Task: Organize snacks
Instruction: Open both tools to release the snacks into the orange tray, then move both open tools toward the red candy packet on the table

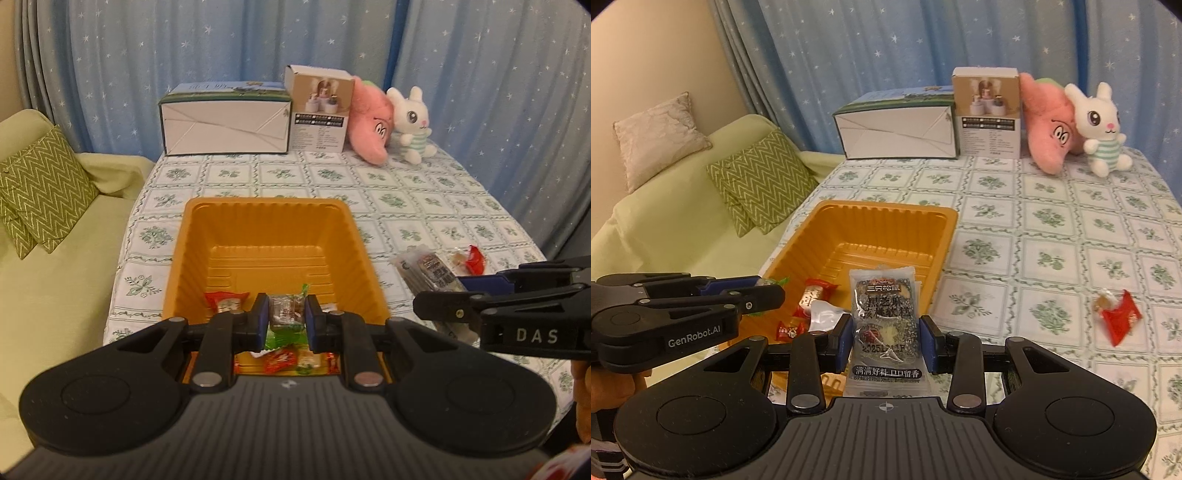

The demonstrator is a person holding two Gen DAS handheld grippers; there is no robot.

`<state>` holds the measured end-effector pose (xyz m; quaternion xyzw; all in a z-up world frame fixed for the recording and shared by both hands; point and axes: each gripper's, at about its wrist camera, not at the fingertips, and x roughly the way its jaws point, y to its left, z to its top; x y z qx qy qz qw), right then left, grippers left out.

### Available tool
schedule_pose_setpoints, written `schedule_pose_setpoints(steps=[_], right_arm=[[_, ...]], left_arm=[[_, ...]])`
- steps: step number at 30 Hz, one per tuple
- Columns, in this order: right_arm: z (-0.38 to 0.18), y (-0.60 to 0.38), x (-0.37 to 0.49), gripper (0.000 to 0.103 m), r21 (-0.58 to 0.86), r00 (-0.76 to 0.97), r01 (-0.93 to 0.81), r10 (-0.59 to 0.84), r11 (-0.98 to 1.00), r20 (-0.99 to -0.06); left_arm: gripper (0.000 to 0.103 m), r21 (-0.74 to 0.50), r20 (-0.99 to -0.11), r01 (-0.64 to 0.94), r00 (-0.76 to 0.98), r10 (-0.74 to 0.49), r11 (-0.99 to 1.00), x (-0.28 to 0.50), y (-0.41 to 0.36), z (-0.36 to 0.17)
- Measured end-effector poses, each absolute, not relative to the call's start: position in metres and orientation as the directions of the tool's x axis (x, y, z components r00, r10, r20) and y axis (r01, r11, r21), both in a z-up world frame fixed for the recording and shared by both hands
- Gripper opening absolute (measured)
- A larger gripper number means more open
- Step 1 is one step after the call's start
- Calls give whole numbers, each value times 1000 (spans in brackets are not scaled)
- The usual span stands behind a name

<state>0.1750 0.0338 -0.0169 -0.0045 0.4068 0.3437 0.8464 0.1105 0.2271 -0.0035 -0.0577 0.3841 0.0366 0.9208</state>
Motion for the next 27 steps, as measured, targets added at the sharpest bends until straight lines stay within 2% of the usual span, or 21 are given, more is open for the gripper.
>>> schedule_pose_setpoints(steps=[13, 15, 21, 23, 27], right_arm=[[-35, 53, 190, 38, 290, 415, -574, 577, 766, -703], [-36, 54, 190, 38, 293, 413, -573, 578, 765, -704], [-40, 56, 190, 38, 302, 406, -565, 578, 768, -708], [-40, 56, 189, 38, 308, 403, -563, 579, 767, -708], [-40, 57, 190, 38, 318, 400, -560, 585, 765, -705]], left_arm=[[20, -87, -755, -126, 656, 17, 988, 126, 249, -32], [30, -87, -753, -136, 658, 24, 987, 125, 250, -33], [35, -82, -745, -153, 666, 41, 985, 119, 255, -29], [41, -83, -740, -160, 671, 47, 984, 116, 258, -27], [46, -83, -735, -170, 676, 55, 982, 111, 261, -24]])
